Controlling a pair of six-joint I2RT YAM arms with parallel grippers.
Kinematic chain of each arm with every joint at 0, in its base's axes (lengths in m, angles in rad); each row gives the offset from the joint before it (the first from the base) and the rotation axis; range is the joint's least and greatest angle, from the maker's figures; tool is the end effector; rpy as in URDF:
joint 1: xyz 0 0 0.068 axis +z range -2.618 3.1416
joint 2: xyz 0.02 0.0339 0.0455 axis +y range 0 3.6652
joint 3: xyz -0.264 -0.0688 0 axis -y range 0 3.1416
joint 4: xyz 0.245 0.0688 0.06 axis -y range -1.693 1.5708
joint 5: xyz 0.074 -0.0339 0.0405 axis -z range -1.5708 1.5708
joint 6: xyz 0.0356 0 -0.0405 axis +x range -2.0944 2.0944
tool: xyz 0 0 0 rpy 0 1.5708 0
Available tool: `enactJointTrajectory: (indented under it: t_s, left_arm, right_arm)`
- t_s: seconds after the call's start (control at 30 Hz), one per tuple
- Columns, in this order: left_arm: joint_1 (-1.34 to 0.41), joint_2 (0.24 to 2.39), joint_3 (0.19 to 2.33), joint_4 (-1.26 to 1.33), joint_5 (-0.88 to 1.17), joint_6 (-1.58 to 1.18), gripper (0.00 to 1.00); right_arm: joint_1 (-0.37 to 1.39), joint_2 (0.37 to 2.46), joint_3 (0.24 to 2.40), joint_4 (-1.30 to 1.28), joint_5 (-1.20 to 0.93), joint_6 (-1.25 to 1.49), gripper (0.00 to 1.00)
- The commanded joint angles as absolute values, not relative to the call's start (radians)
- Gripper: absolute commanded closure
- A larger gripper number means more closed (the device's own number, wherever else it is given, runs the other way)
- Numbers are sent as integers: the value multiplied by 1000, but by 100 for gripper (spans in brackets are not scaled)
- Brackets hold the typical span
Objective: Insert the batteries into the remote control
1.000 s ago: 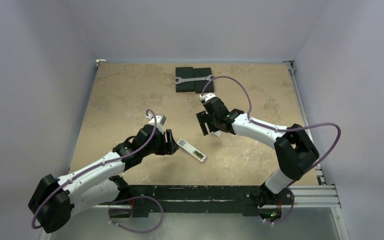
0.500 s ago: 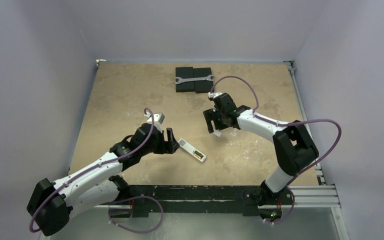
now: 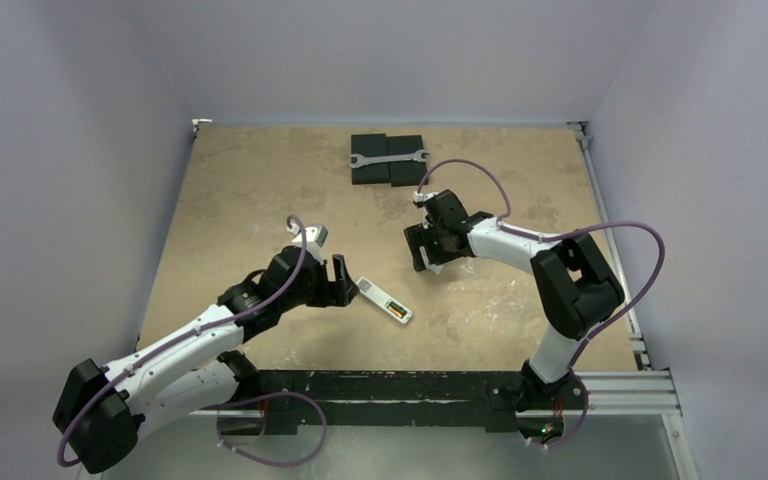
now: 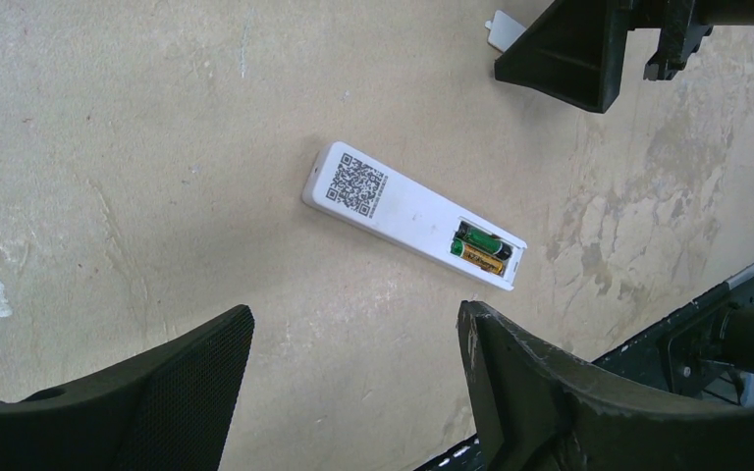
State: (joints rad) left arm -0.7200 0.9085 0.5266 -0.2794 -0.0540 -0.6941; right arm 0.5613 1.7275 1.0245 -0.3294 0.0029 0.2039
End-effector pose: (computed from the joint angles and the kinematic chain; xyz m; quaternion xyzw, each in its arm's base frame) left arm 0.1470 -0.1264 0.2188 -0.0002 0.8981 -0.2668 0.3496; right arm 0.2905 0.1825 0.1675 -0.1710 0.9487 0.0980 0.2472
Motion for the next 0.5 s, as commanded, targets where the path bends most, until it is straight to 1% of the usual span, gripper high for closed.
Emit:
enactJointTrajectory:
  t_s: [0.0,0.17,0.47]
  left_arm:
    - [-712,896,558,-274,-63,-682,23]
    - [-712,901,556,-269,-60,-683,23]
    - [-712,920,552,-259,-51,-684,23]
  right_arm:
    - [557,1733,1019,-302,-30,190,20]
    - [558,1748,1022,-317,-32,177,25]
    - [566,1742,1013,-356,-4,195,31]
